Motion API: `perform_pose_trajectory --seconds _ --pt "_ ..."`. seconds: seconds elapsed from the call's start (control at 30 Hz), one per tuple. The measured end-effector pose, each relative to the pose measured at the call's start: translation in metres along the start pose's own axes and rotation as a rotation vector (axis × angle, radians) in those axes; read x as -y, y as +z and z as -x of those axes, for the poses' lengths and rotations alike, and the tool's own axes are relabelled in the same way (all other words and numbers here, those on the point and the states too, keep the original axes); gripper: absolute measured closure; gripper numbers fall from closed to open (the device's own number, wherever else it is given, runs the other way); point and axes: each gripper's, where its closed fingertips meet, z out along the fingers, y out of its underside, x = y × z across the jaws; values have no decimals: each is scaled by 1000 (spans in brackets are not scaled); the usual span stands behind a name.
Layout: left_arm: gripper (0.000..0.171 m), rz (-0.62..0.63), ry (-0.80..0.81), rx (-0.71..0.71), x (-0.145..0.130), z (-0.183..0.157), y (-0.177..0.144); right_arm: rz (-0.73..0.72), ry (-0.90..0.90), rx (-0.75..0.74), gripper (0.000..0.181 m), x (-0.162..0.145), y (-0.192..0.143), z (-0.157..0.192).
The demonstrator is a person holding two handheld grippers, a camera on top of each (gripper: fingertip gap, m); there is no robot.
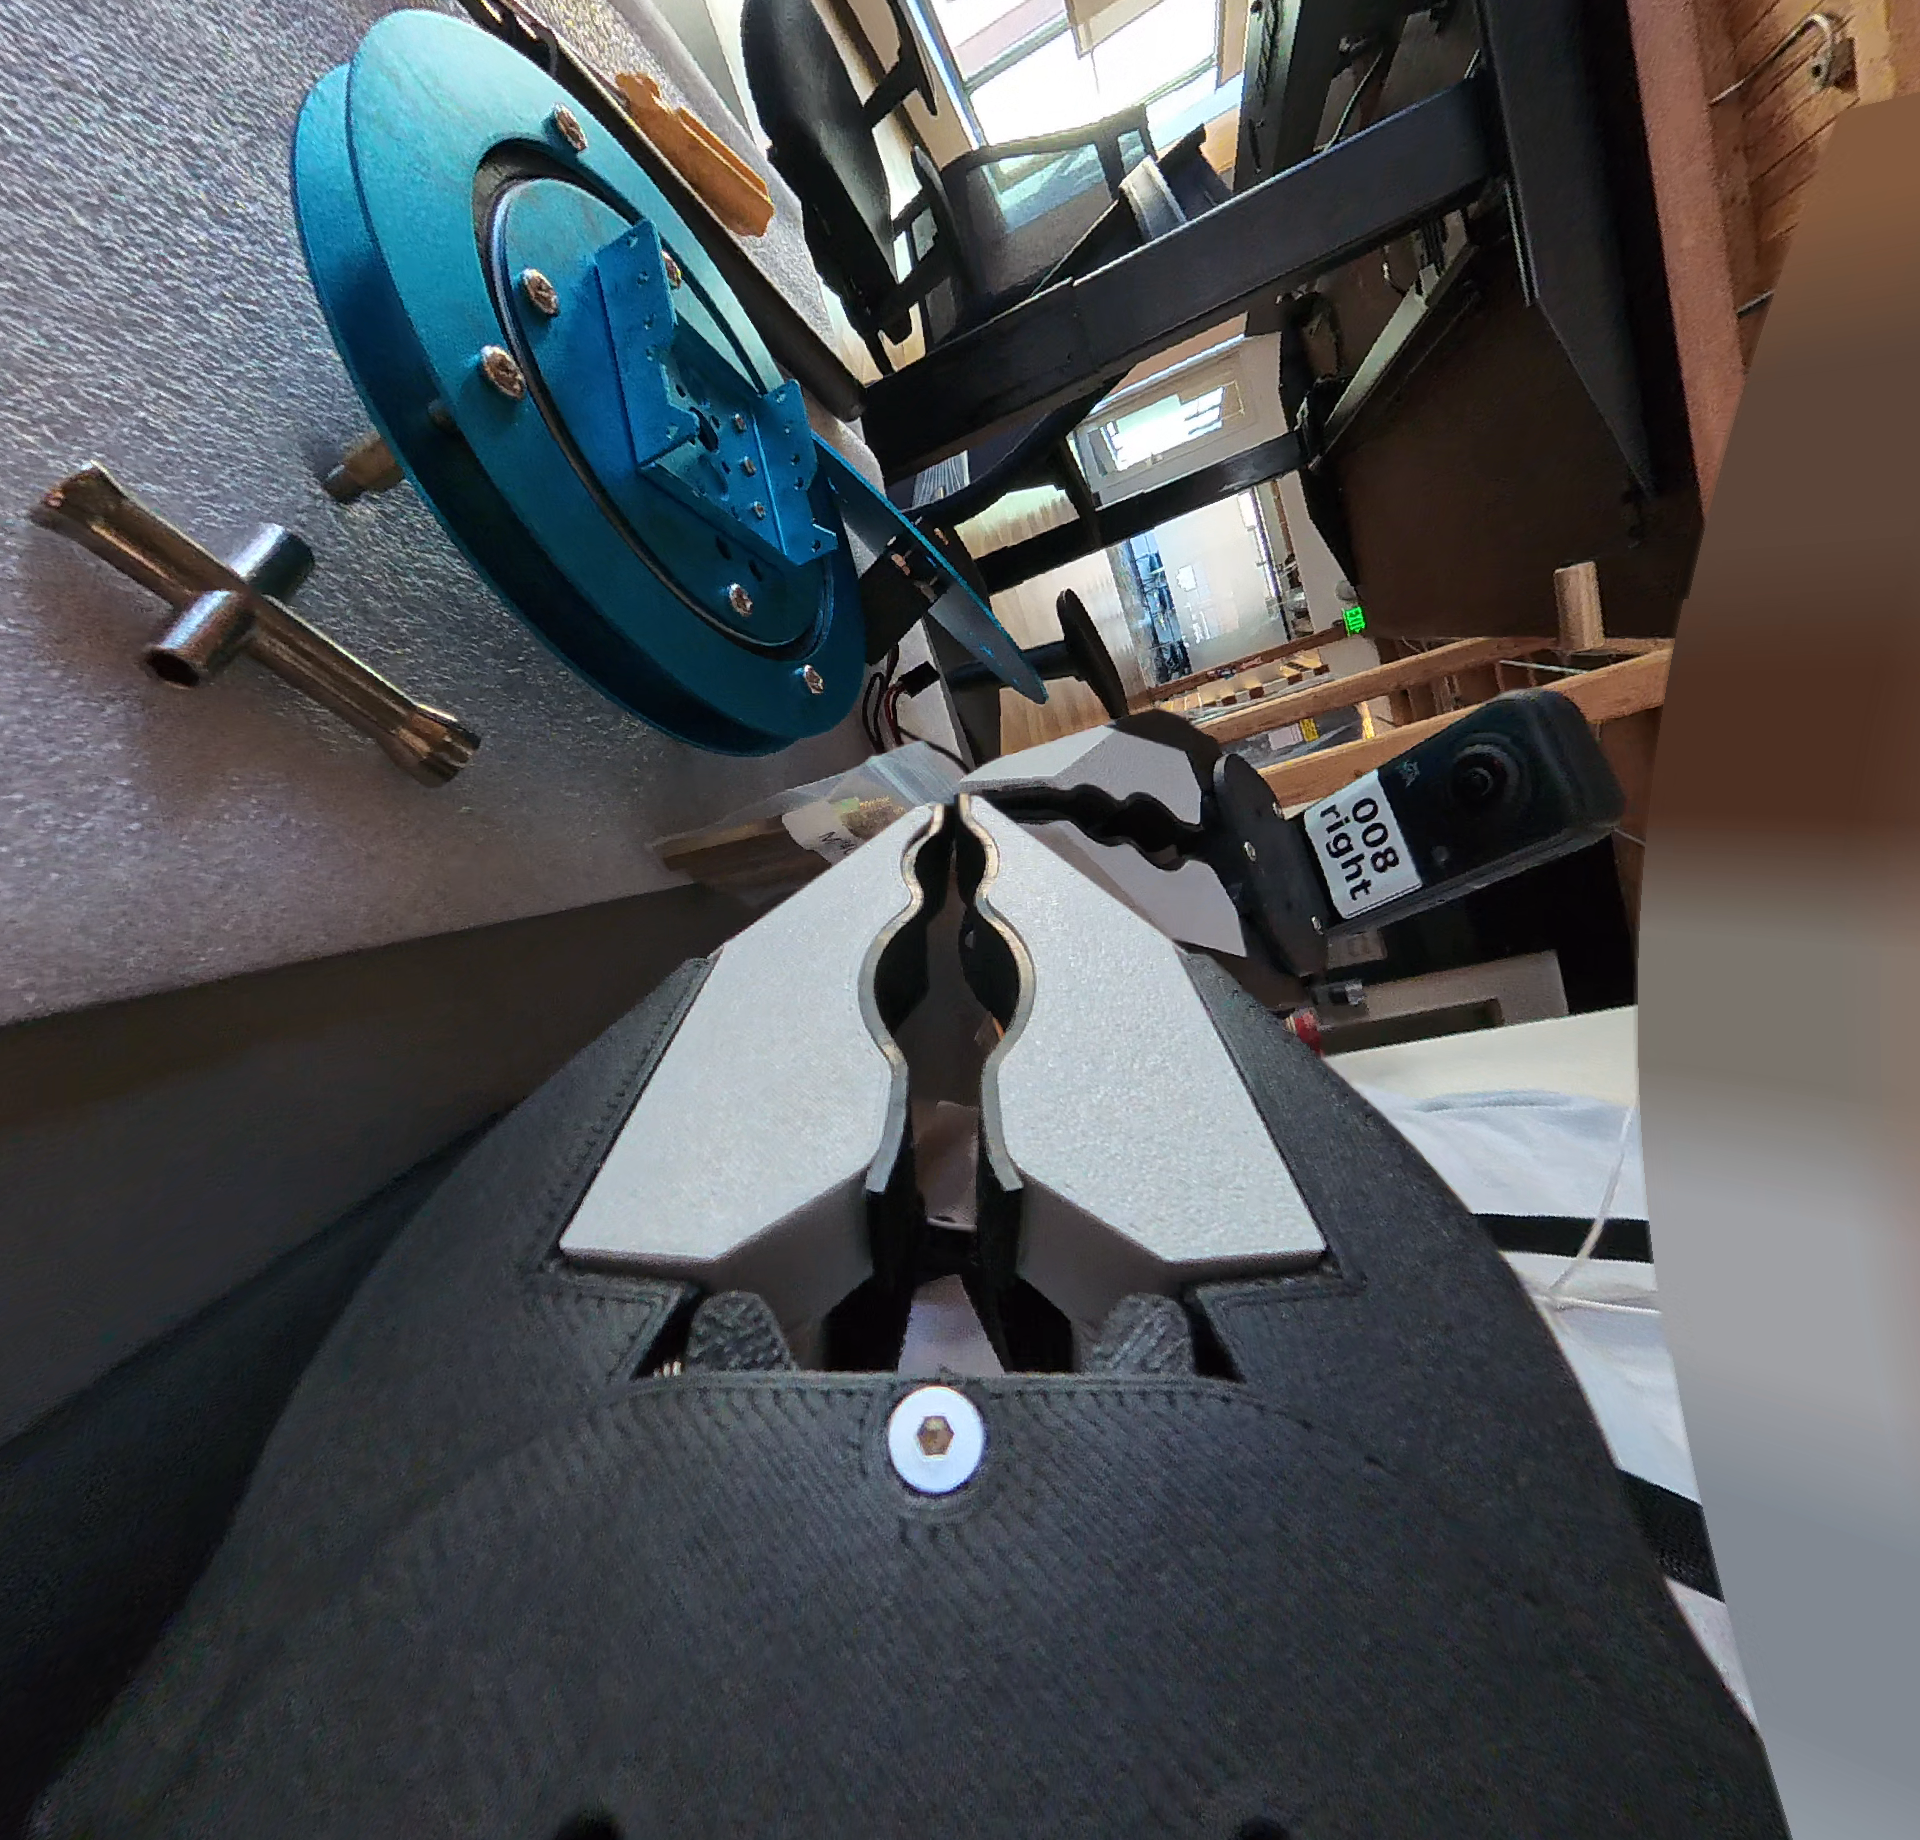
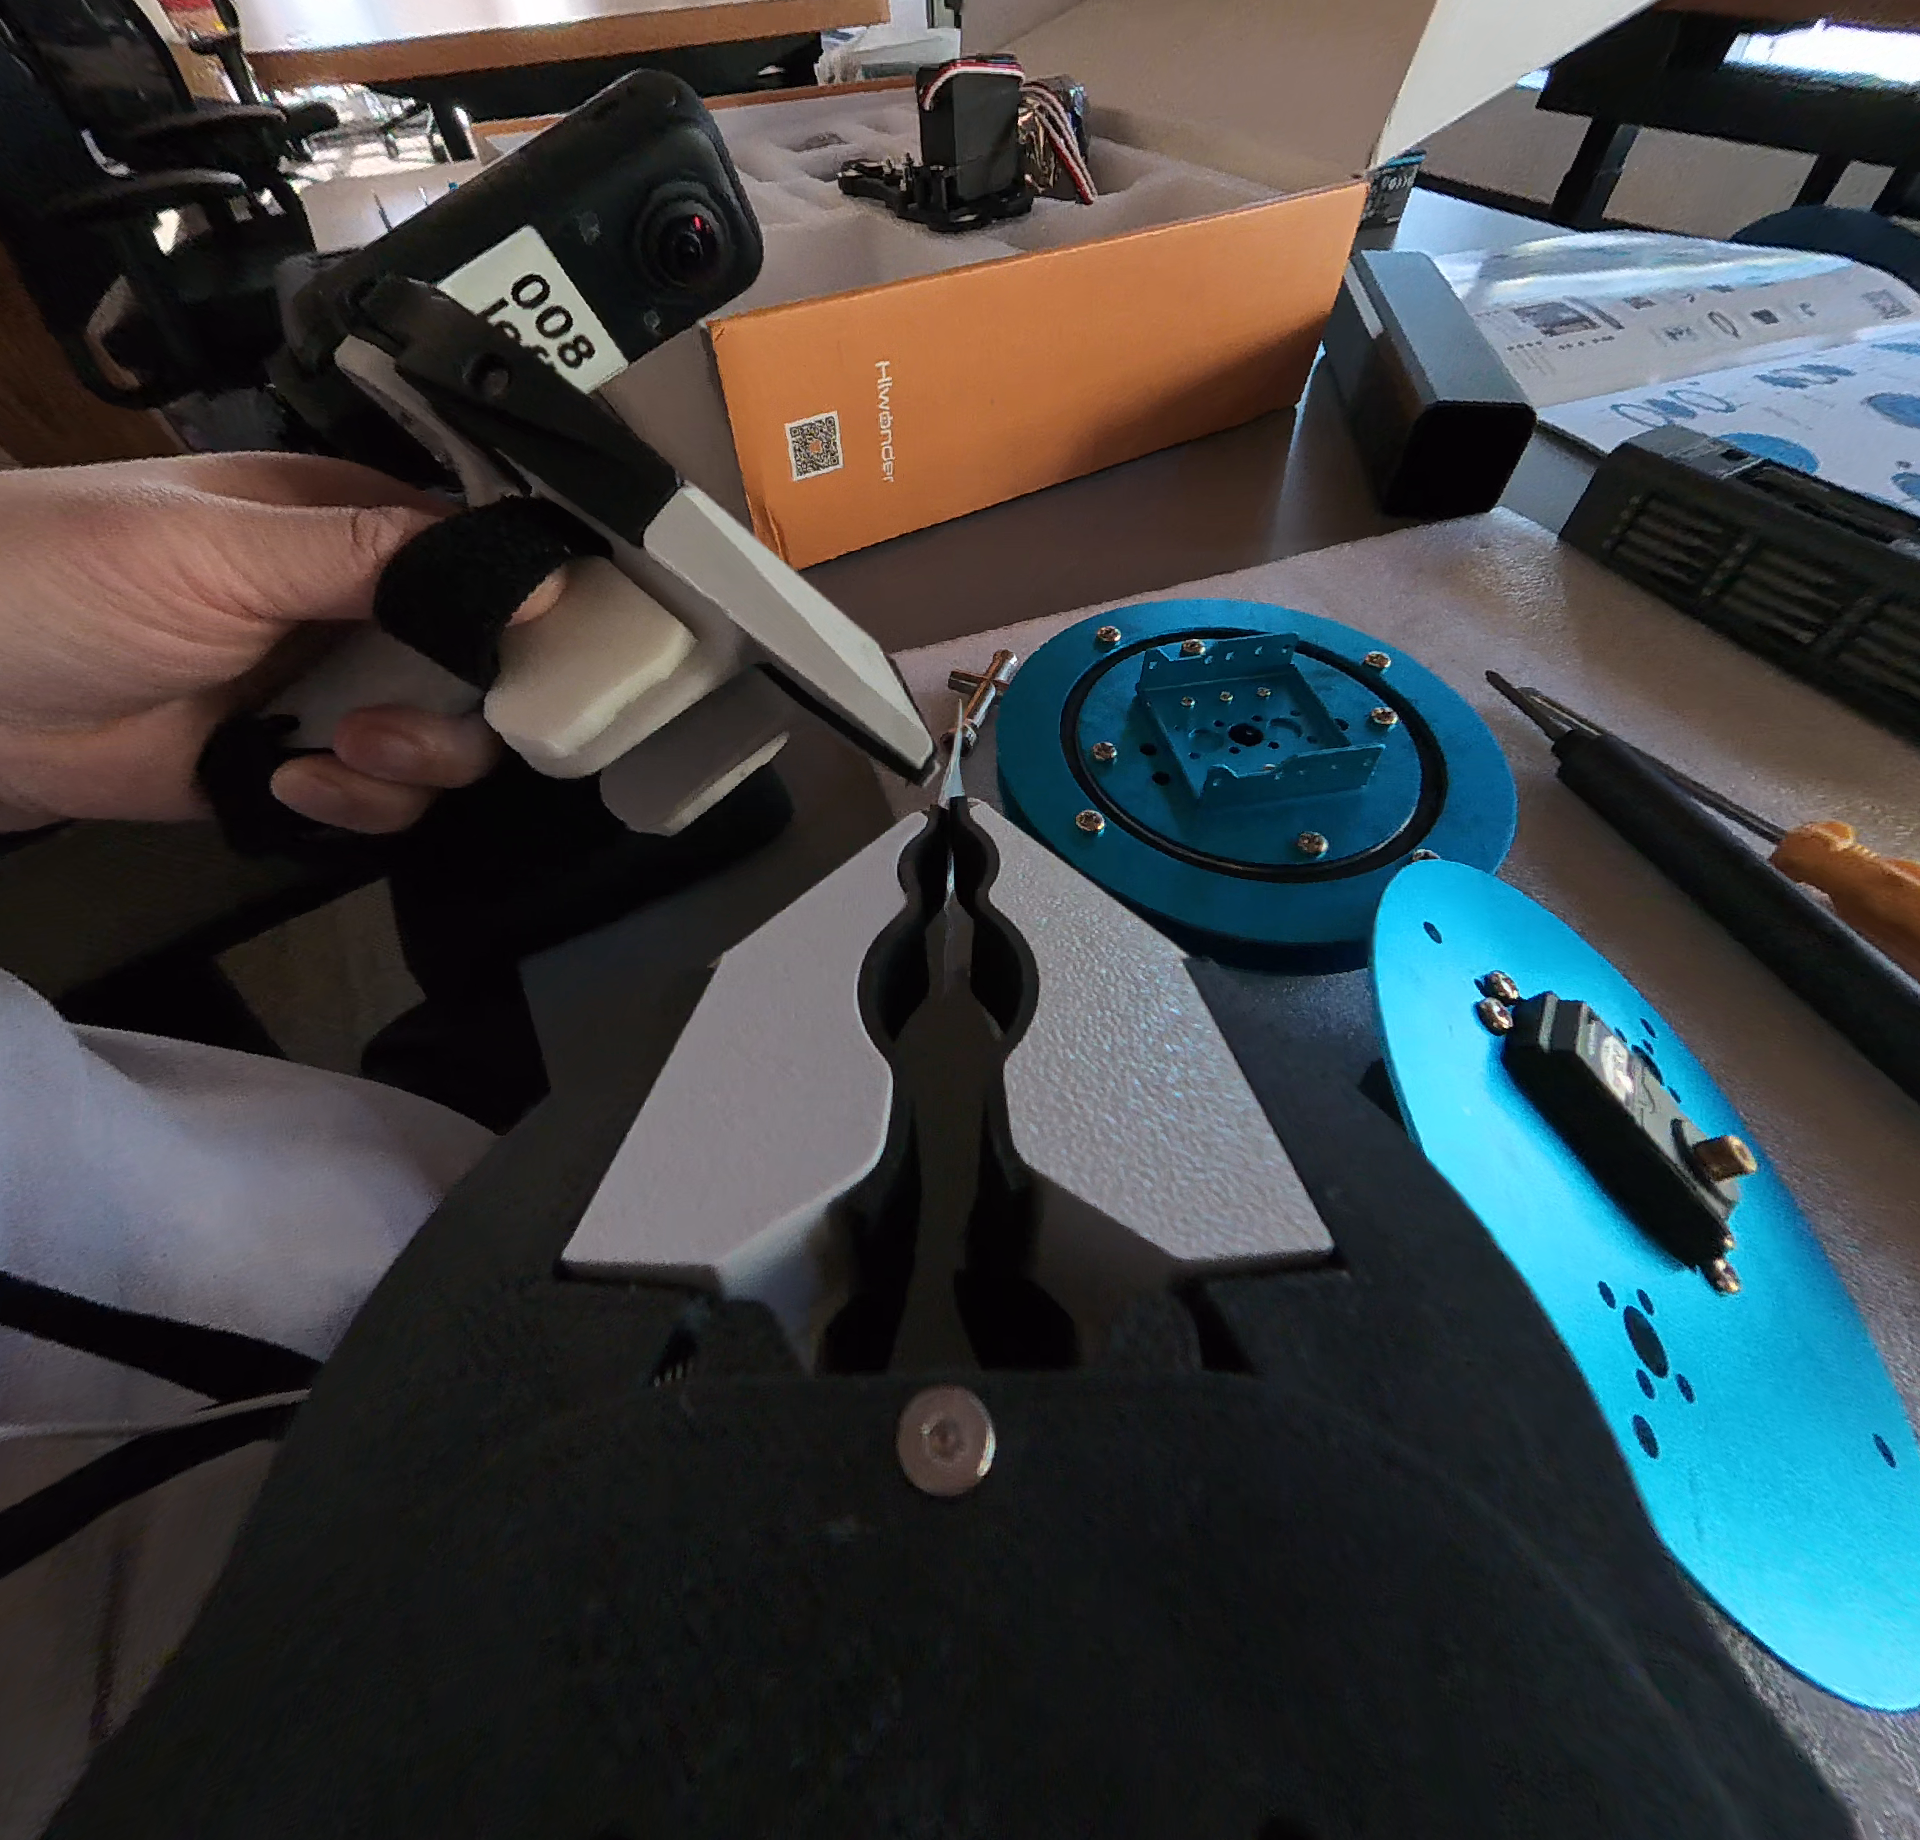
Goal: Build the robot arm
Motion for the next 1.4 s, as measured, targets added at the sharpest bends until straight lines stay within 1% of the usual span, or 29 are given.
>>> perform_pose_trajectory --seconds 0.03,0.07,0.17,0.27,0.37,0.43,0.7,0.8,0.83,1.0,1.07,1.13,1.33,1.37,1.4 --pt "171 -7 0 7 1 1 -1 -4 -30 0 181 1 0 2" --pt "168 -12 1 13 2 1 -2 -6 -76 -8 181 0 1 3" --pt "163 -27 -16 7 3 3 -3 -12 -286 -78 181 1 1 4" --pt "163 -21 -22 11 2 4 -2 -4 -461 -143 181 0 3 6" --pt "166 3 -10 31 -1 6 -1 0 -502 -159 181 0 3 8" --pt "171 13 -6 35 -3 6 0 -1 -478 -150 181 0 3 7" --pt "171 6 -5 15 -3 4 1 -4 -272 -49 180 -1 2 6" --pt "171 10 -1 18 -3 5 1 9 -184 24 174 -1 2 8" --pt "171 15 -2 16 -4 5 1 16 -129 69 170 -1 1 10" --pt "171 18 4 16 -5 4 -1 37 254 263 166 8 -4 2" --pt "171 19 8 17 -5 4 0 53 335 327 167 10 -6 3" --pt "171 27 11 16 -6 4 1 97 344 340 167 8 -5 4" --pt "171 38 27 18 -8 3 2 238 239 276 162 -5 1 7" --pt "171 41 31 19 -9 3 2 246 218 265 164 -5 2 8" --pt "171 44 35 19 -9 3 2 252 205 265 171 -5 2 9"
